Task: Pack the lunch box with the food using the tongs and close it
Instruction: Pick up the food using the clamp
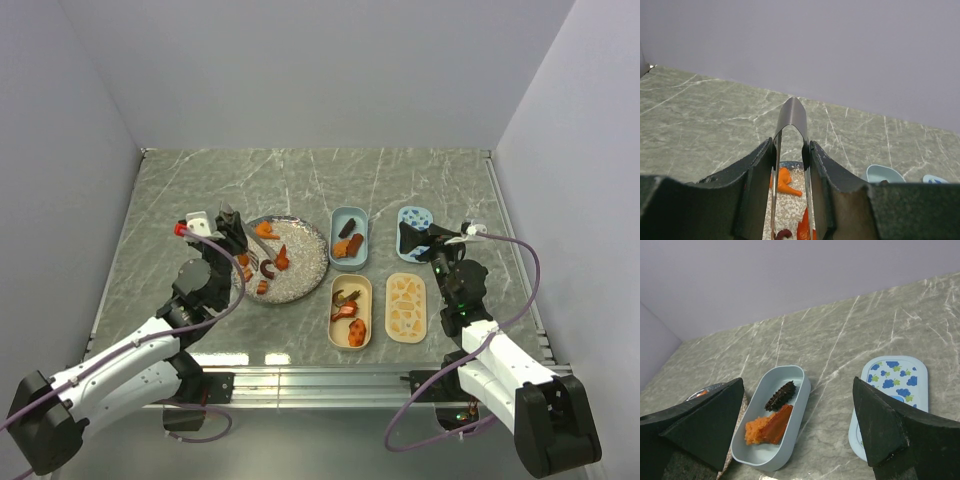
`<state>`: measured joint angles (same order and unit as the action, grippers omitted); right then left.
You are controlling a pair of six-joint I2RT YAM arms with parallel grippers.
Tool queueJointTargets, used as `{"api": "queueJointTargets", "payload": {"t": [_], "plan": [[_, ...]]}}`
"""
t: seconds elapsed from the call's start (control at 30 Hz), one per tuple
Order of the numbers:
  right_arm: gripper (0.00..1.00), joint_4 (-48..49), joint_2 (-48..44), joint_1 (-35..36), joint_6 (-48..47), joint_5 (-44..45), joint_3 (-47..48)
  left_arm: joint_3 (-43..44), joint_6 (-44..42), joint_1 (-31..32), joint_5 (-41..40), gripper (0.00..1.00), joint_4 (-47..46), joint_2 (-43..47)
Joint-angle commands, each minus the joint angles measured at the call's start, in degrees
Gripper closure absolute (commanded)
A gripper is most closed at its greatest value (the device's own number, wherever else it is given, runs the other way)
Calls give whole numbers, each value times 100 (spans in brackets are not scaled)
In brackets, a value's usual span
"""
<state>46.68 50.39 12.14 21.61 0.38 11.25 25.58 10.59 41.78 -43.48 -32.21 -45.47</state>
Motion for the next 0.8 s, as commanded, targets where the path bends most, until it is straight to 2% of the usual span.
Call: {"api": "queueJointTargets", "payload": {"t": [0.0,0.47,0.77], "plan": [[4,202,23,43,-34,-21,264,43,-145,32,-142,61,-172,-49],[4,193,6,43,-34,-21,264,201,31,41,-46,63,109,-638],[4,184,6,43,-34,-21,264,342,40,41,244,79,250,-796]]}}
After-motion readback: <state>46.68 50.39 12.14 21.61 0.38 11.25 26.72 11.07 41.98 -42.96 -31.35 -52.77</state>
